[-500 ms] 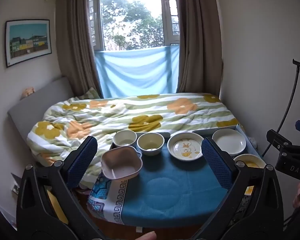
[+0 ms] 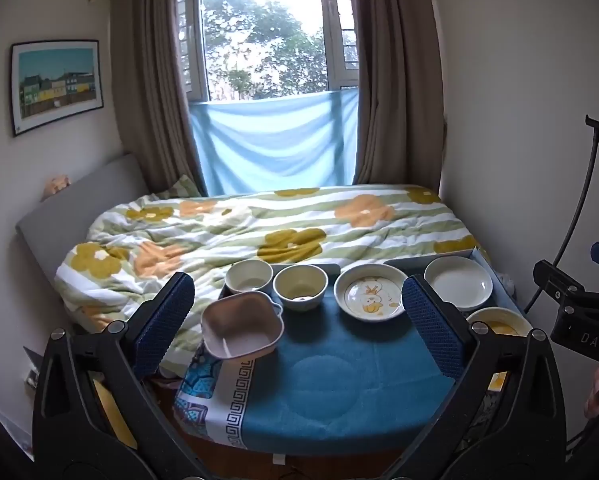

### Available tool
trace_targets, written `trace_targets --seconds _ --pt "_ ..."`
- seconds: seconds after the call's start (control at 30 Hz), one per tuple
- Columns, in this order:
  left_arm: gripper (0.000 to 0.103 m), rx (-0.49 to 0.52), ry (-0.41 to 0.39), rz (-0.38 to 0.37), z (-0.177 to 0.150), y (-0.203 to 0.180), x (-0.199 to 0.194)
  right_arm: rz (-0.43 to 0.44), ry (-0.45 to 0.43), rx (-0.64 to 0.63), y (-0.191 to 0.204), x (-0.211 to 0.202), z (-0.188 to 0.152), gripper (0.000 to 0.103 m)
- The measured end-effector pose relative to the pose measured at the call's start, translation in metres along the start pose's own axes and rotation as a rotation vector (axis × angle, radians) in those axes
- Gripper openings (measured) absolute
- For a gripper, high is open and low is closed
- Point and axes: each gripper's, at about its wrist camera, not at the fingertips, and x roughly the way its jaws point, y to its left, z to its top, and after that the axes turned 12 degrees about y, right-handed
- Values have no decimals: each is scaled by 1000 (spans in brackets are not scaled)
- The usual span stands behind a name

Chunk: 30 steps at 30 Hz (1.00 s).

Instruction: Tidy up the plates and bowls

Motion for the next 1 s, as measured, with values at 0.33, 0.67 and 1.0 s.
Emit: trace_targets --seconds 0.33,0.67,1.0 --pt "103 5 -7 40 -1 -3 6 -1 1 0 5 0 -2 103" --pt "103 12 -14 16 -3 -7 3 -1 2 2 7 -3 -2 103" --pt "103 21 -14 27 -4 -12 0 3 2 1 9 -3 -1 103"
